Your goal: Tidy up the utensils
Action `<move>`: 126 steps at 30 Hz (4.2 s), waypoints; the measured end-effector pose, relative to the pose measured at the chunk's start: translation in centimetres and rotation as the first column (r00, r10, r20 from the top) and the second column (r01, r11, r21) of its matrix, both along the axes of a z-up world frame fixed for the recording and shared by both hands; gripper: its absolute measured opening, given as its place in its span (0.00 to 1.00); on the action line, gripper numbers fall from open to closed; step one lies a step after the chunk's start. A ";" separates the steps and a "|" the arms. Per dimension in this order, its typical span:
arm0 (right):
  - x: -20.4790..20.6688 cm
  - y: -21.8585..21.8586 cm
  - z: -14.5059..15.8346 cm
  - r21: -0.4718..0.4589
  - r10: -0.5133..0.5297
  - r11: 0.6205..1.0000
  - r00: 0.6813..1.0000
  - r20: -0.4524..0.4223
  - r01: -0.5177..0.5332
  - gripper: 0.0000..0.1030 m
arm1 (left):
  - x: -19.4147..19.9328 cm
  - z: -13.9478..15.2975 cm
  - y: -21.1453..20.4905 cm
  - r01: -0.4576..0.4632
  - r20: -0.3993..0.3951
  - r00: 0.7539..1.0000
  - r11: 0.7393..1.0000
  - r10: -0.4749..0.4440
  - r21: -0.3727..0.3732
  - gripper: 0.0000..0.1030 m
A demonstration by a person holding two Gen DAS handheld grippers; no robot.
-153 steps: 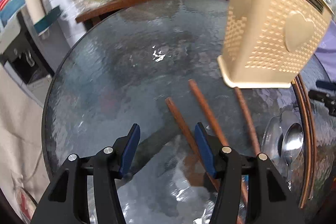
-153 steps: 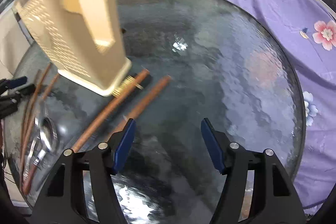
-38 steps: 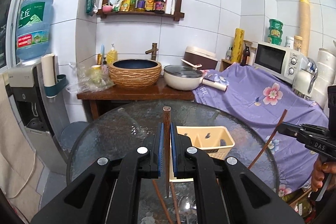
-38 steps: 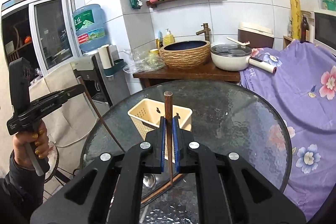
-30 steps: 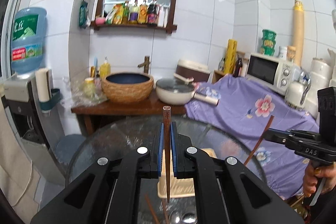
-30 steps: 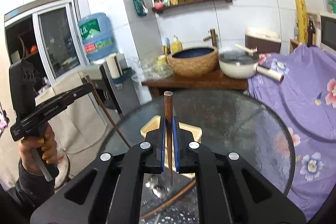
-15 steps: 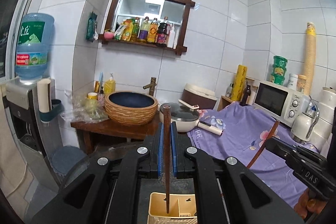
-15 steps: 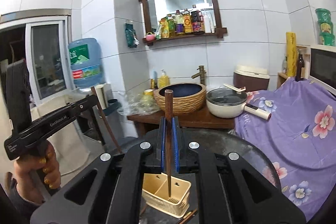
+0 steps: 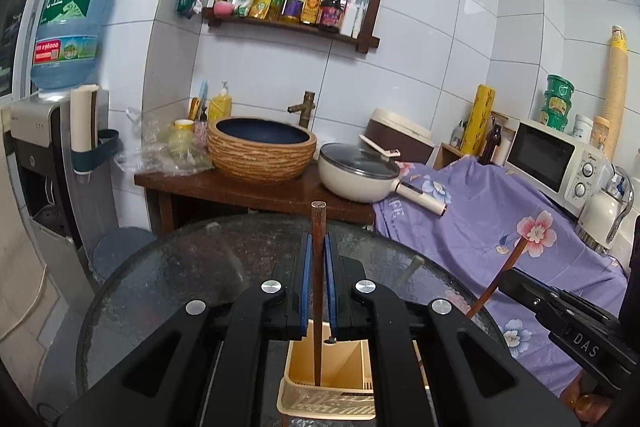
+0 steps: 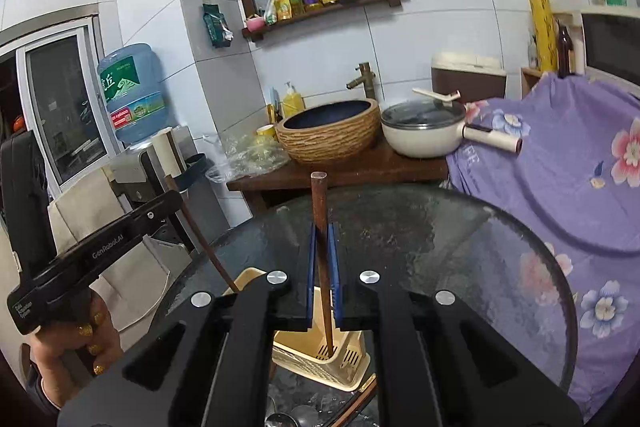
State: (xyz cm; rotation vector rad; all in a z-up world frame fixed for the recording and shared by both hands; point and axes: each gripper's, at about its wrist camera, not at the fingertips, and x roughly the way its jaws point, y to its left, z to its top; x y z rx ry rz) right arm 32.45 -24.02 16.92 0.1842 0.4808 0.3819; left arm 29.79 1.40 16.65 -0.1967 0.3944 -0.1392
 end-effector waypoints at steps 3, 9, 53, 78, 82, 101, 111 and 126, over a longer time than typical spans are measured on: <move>0.4 0.0 -0.9 0.012 -0.004 1.000 1.000 -0.022 0.004 0.07 | 0.3 -0.9 -0.1 0.006 -0.019 1.000 1.000 -0.006 0.009 0.06; 1.1 -0.3 -2.1 0.039 -0.008 0.999 0.998 -0.062 0.010 0.06 | 0.9 -2.4 0.1 0.010 -0.058 0.998 1.000 -0.010 0.001 0.06; -4.6 3.4 -21.9 -0.427 -0.039 0.897 0.941 -0.337 -0.116 0.75 | -2.5 -20.7 3.0 0.091 -0.451 0.892 0.966 0.029 0.241 0.61; -2.9 1.1 -22.0 -0.388 -0.091 0.918 0.907 -0.411 -0.084 0.48 | -0.7 -21.8 1.6 0.127 -0.498 0.867 0.957 0.020 0.259 0.40; -2.1 0.9 -22.2 -0.380 -0.101 0.921 0.897 -0.431 -0.079 0.41 | 0.0 -21.7 1.5 0.128 -0.501 0.865 0.956 0.024 0.265 0.37; 3.4 1.8 -22.1 -0.380 -0.163 0.925 0.882 -0.443 -0.020 0.12 | 3.4 -21.6 2.0 0.065 -0.524 0.850 0.975 0.057 0.211 0.08; 3.4 0.2 -22.4 -0.291 -0.150 0.957 0.879 -0.454 0.013 0.08 | 2.7 -21.6 1.6 0.052 -0.525 0.850 0.986 0.041 0.161 0.07; 0.3 -2.8 -17.4 -0.086 -0.056 0.996 0.940 -0.338 0.029 0.08 | -0.4 -15.7 2.2 0.028 -0.369 0.929 0.993 0.016 0.114 0.06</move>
